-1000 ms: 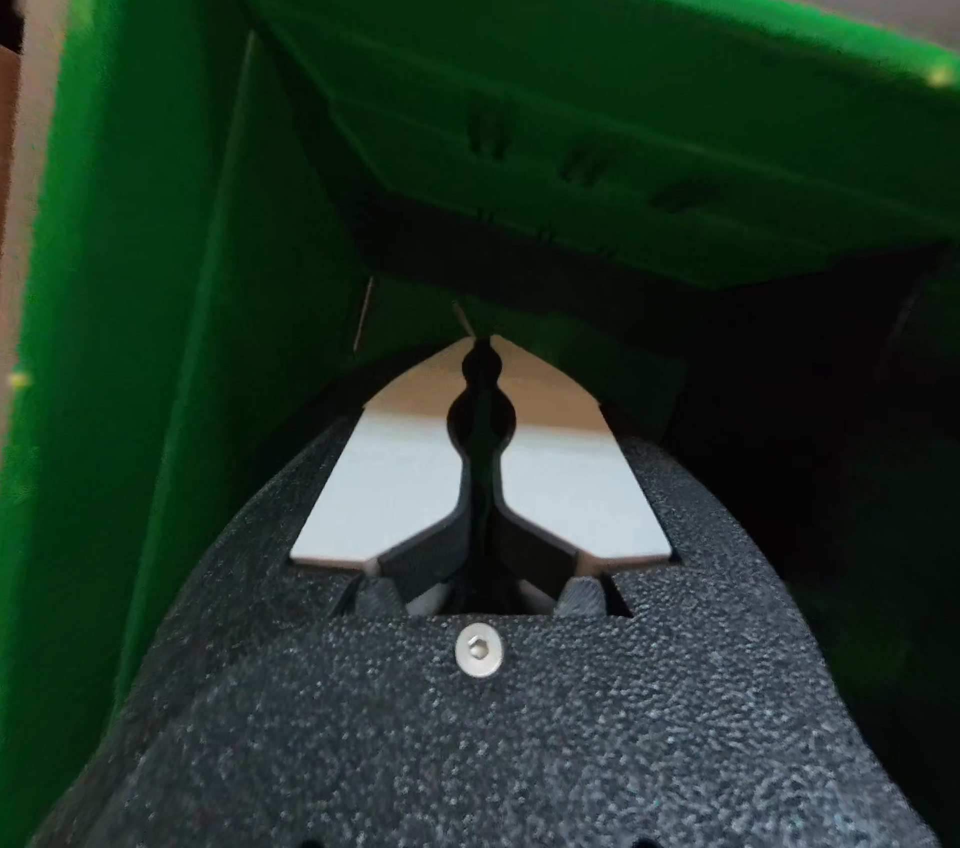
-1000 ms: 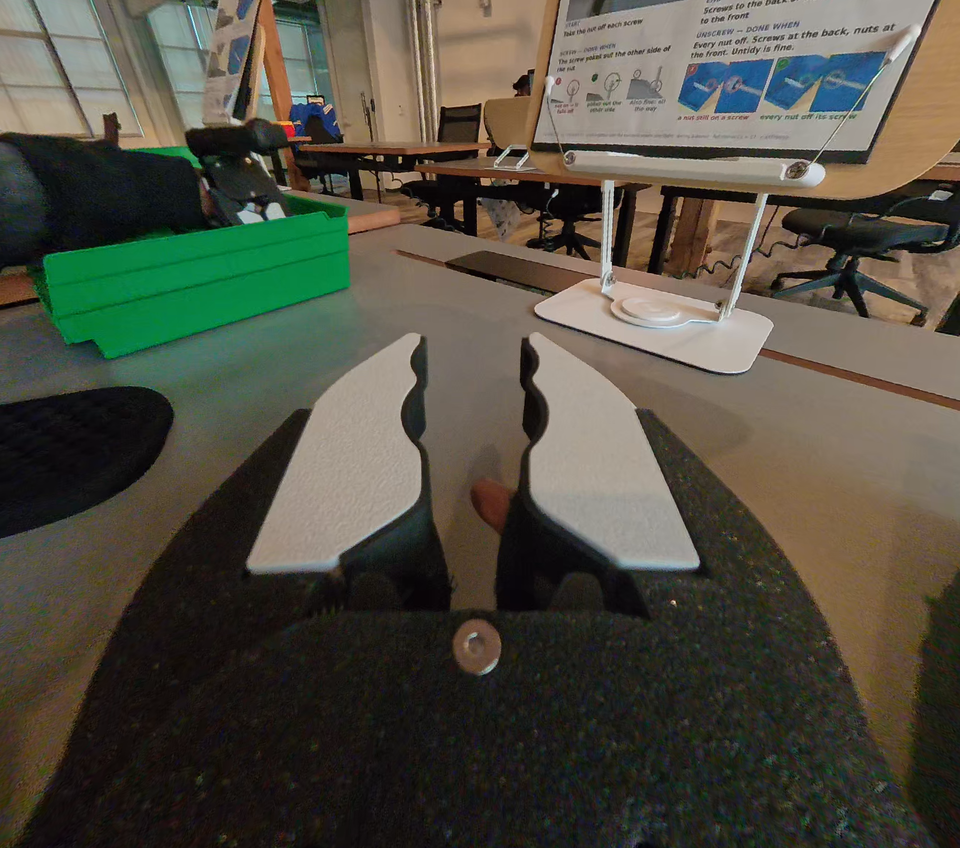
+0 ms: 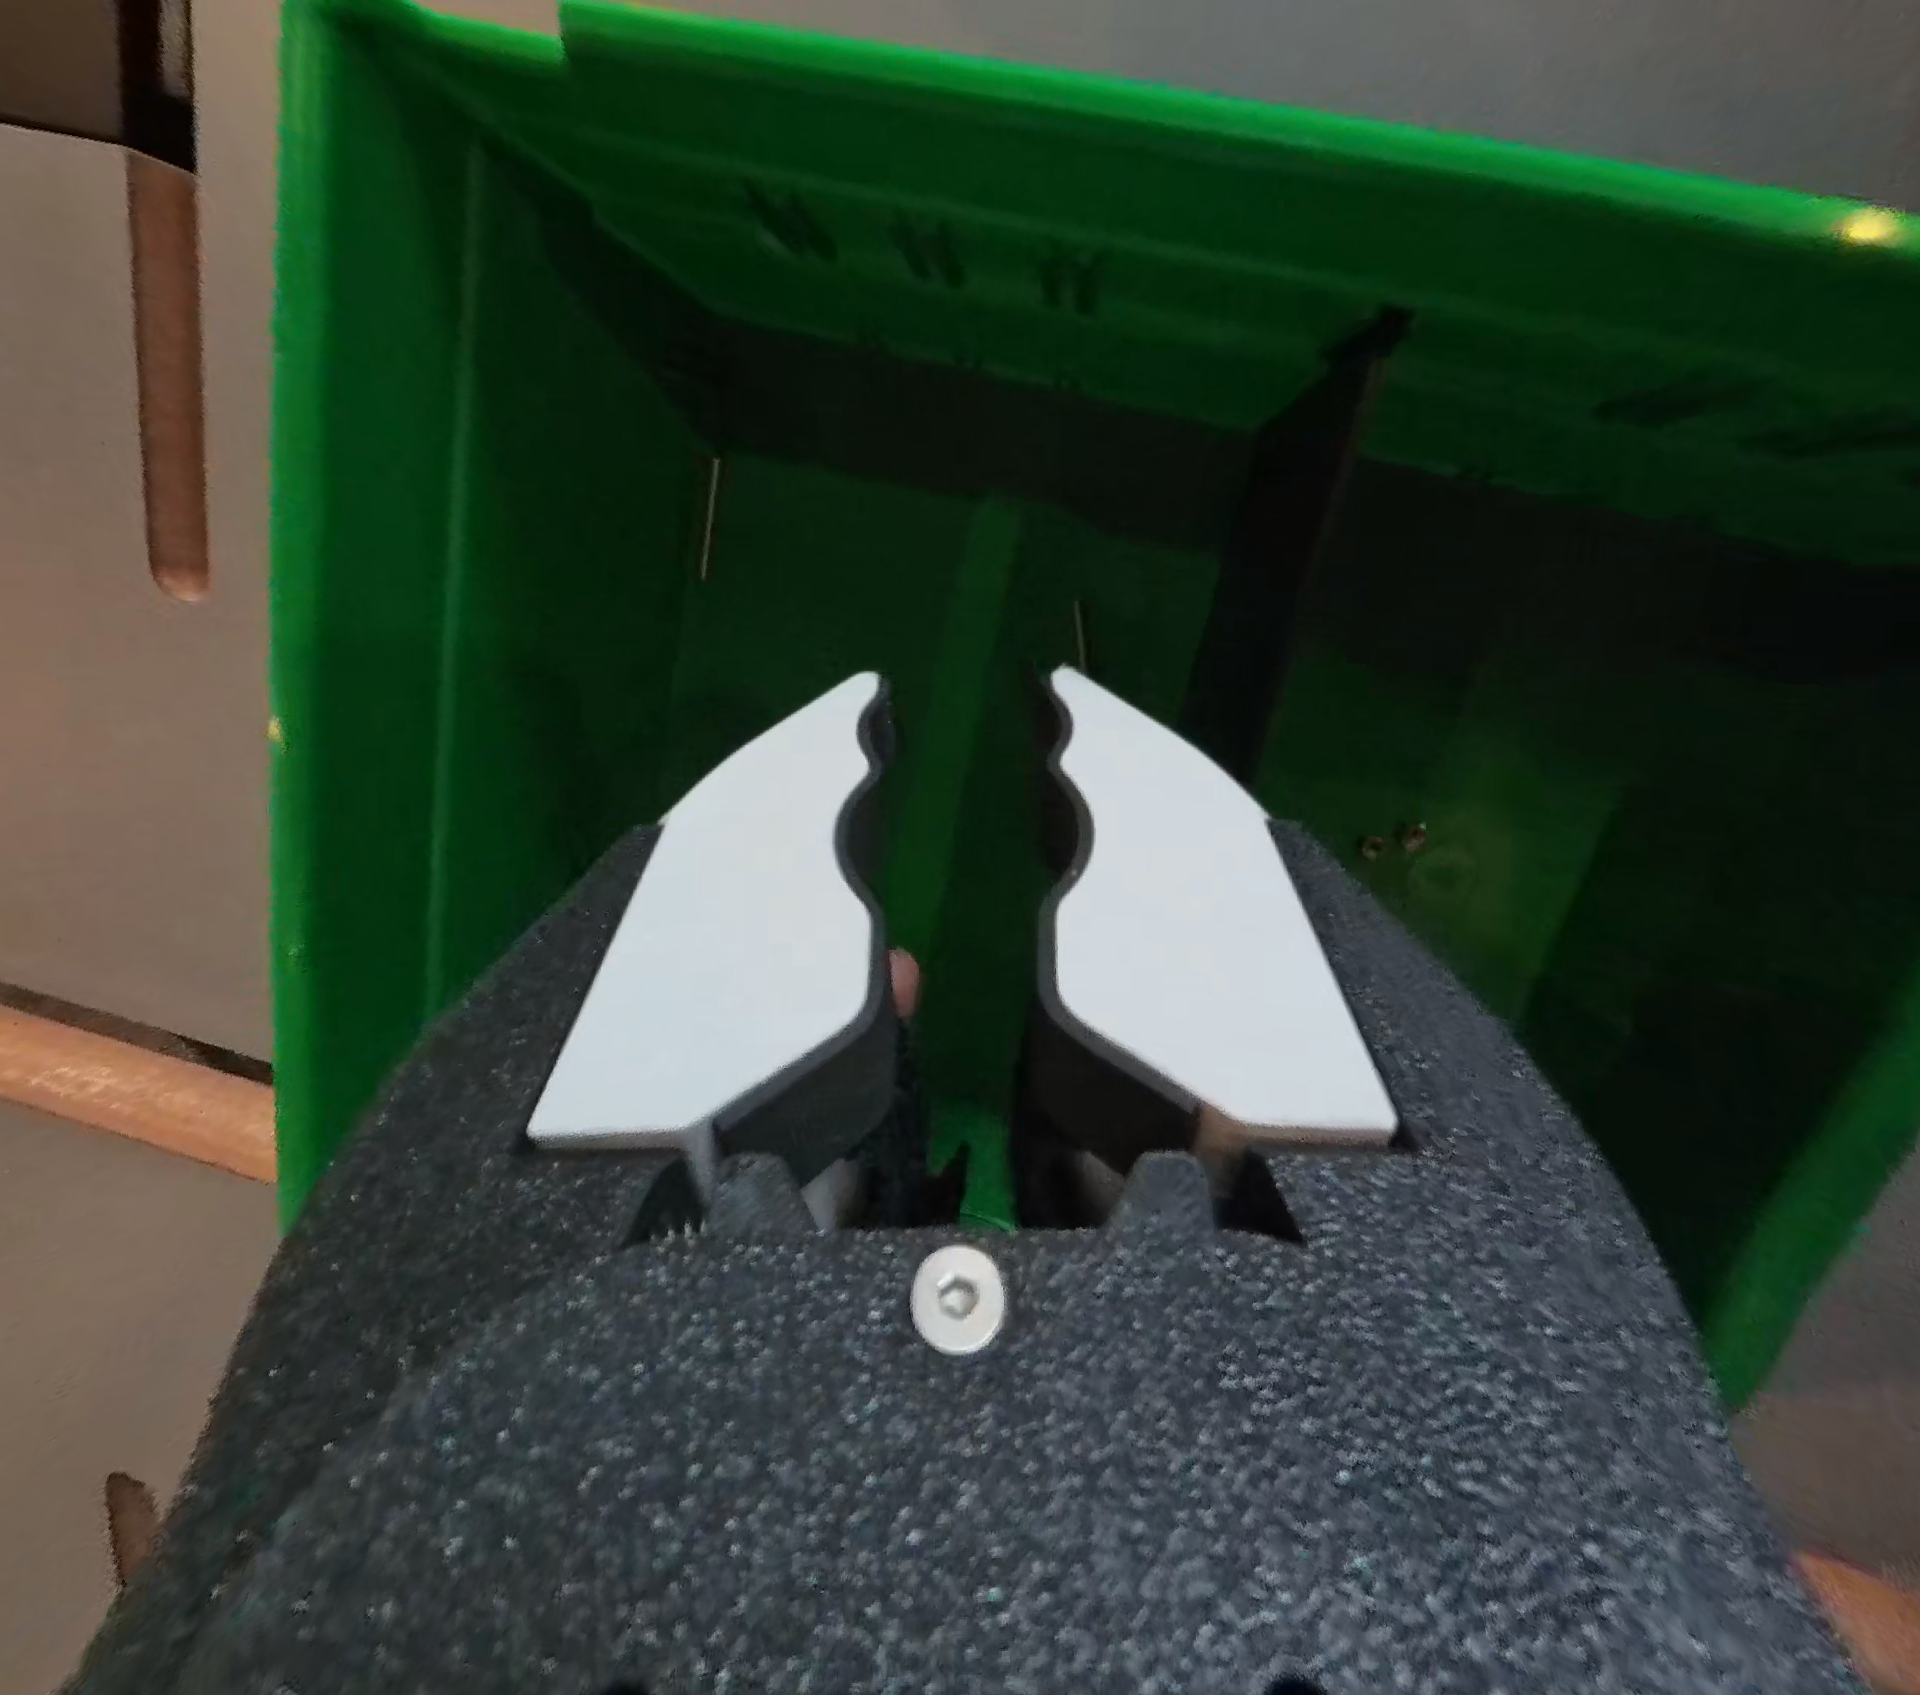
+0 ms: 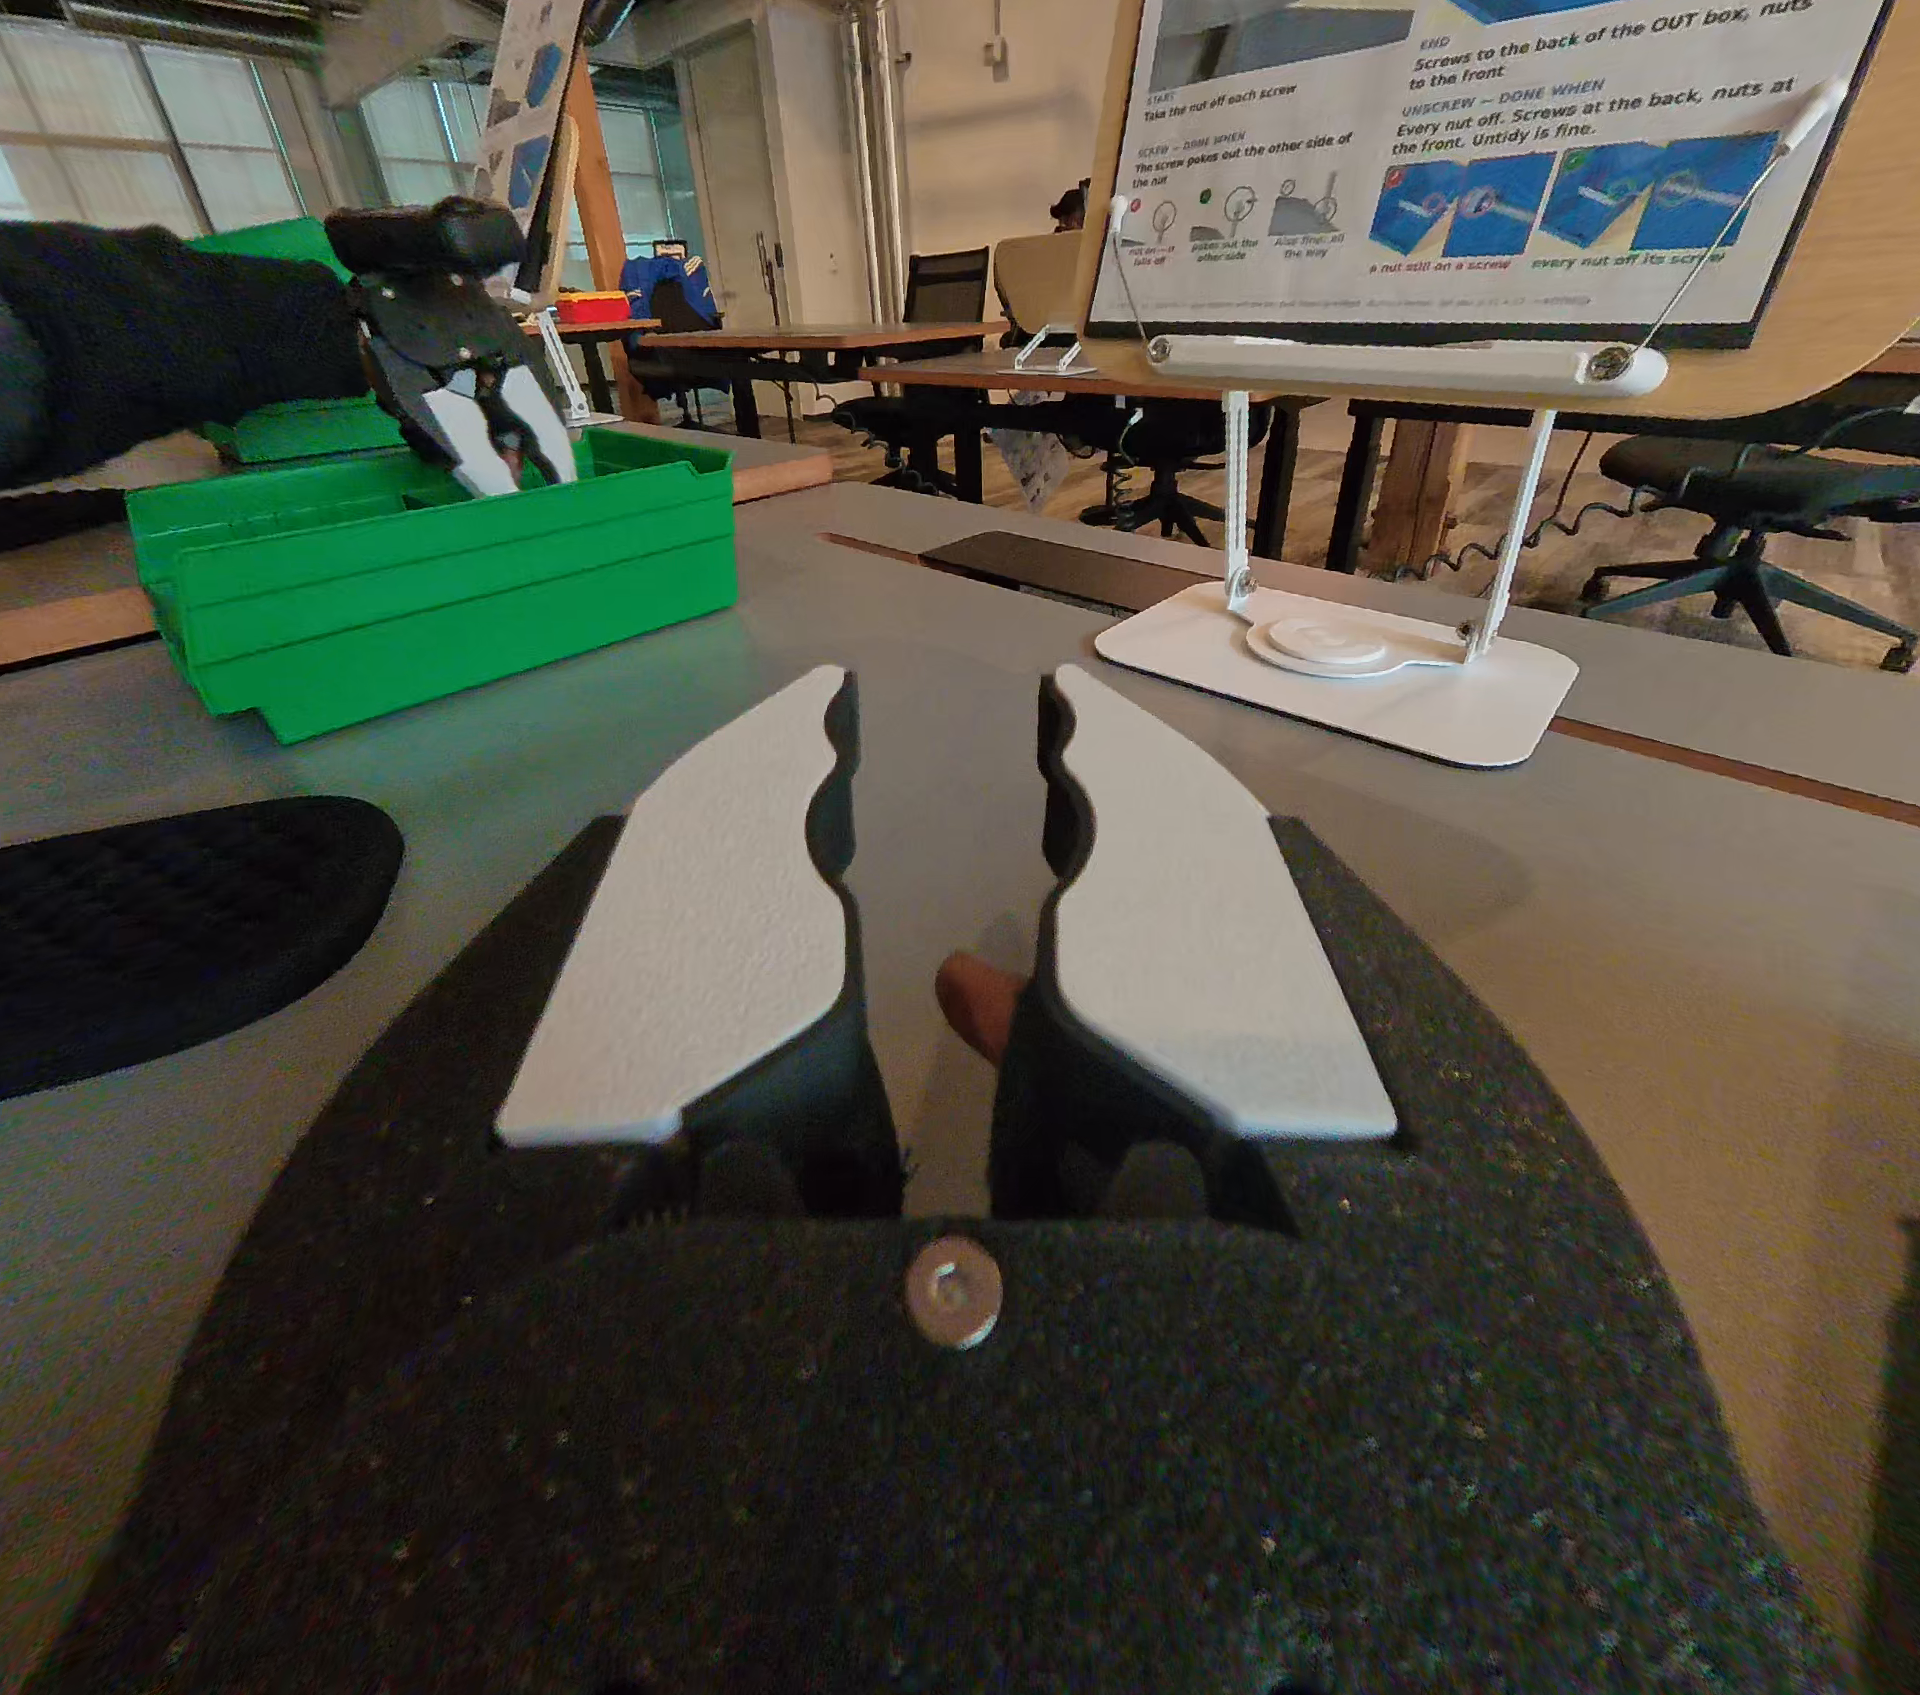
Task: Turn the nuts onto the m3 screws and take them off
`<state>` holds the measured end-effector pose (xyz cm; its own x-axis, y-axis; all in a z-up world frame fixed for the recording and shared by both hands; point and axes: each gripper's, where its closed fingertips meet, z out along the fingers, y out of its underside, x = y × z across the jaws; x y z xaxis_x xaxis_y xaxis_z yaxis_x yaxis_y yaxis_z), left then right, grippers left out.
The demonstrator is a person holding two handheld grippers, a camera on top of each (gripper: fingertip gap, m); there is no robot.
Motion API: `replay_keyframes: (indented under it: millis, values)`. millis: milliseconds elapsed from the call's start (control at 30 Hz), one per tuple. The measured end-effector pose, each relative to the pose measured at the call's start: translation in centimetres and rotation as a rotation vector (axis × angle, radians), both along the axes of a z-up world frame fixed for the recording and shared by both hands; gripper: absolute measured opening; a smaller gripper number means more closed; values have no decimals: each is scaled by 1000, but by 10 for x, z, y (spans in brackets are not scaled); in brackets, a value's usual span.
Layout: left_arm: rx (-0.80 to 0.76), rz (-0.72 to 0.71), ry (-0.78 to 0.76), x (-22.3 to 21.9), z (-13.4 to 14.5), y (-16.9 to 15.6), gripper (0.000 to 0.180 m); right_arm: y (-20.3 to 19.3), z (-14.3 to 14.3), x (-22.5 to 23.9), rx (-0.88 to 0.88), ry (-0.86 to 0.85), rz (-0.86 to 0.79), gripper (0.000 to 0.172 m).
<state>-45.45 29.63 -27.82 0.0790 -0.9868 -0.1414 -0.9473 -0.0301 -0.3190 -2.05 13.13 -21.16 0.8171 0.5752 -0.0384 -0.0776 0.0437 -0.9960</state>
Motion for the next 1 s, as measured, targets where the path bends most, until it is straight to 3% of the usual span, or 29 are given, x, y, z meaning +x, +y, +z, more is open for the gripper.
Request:
replay_keyframes:
  millis: [33,233,400,600,833,933,1000]
  values:
    - [6,4,9,-3,0,2,26,0,0,0,0,-2,2,32]
    - [45,56,-83,-3,3,16,28,3,-5,2,-20,-9,-12,32]
    - [-43,-38,-15,-11,-20,4,26,4,-5,2,-21,-10,-12,32]
    - [-89,-125,23,-3,-24,3,26,5,-6,2,-33,6,1,32]
    - [142,-73,-82,19,-23,39,32,8,-8,6,-42,14,-10,32]
    - [36,-26,-127,23,-33,31,39,9,-7,8,-36,19,-22,32]
    - [-27,-70,-136,20,-33,20,37,9,-7,9,-38,18,-31,32]
